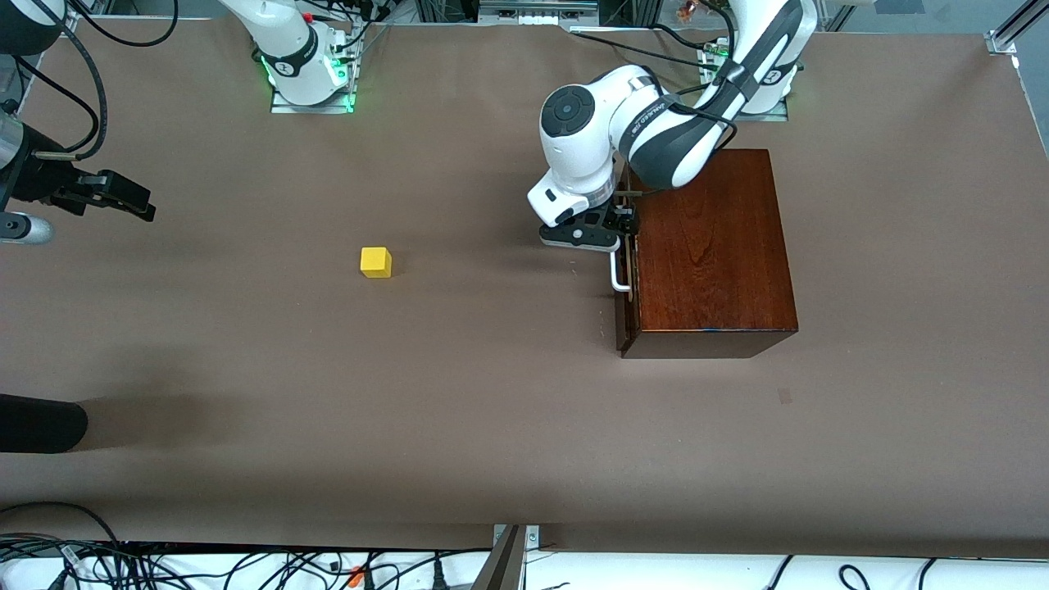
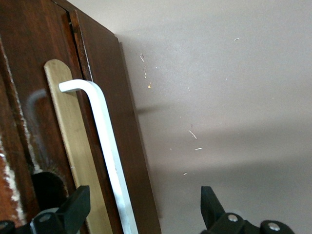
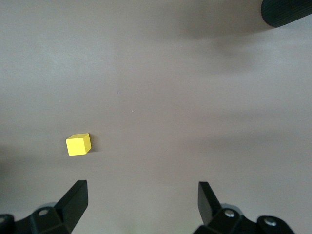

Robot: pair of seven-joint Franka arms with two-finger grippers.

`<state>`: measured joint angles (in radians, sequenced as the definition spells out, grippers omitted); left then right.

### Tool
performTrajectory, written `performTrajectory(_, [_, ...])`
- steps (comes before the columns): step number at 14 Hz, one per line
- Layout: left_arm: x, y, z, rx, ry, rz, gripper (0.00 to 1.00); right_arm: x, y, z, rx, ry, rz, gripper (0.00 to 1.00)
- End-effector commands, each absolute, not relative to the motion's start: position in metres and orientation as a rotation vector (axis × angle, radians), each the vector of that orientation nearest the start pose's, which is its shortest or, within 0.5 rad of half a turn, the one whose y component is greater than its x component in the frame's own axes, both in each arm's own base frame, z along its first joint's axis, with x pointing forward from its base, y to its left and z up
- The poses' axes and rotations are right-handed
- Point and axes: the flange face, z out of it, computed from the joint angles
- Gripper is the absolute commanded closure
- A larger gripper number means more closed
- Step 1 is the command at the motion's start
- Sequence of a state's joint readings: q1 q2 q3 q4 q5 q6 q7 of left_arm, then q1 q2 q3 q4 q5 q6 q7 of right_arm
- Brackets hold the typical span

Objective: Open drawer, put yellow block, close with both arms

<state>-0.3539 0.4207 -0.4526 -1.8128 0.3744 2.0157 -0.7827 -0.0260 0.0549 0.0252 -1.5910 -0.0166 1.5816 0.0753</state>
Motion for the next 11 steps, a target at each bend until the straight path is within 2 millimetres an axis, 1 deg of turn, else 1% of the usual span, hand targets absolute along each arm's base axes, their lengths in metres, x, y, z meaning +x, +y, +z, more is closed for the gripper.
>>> performTrajectory(1, [0.461,-0.421,0.31,-2.865,0.3,-0.016,0.0,0.57,-0.003,0.591,-3.16,0.12,0.086,0.0])
performTrajectory(6, [0.46,-0.423,0.296,-2.866,0.29,0.004,0.0,0.57,-0.003,0.591,-3.158,0.12,0.086,0.0])
performTrajectory(8, [0.457,-0.428,0.292,-2.871,0.27,0.004,0.0,0.57,-0.003,0.591,-3.16,0.12,0.086,0.0])
performTrajectory(9, [0.452,-0.433,0.291,-2.873,0.257,-0.001,0.0,0.57,-0.003,0.591,-3.16,0.12,0.086,0.0])
performTrajectory(11, [0.451,-0.435,0.286,-2.875,0.256,0.004,0.0,0.57,-0.003,0.591,-3.16,0.12,0.086,0.0])
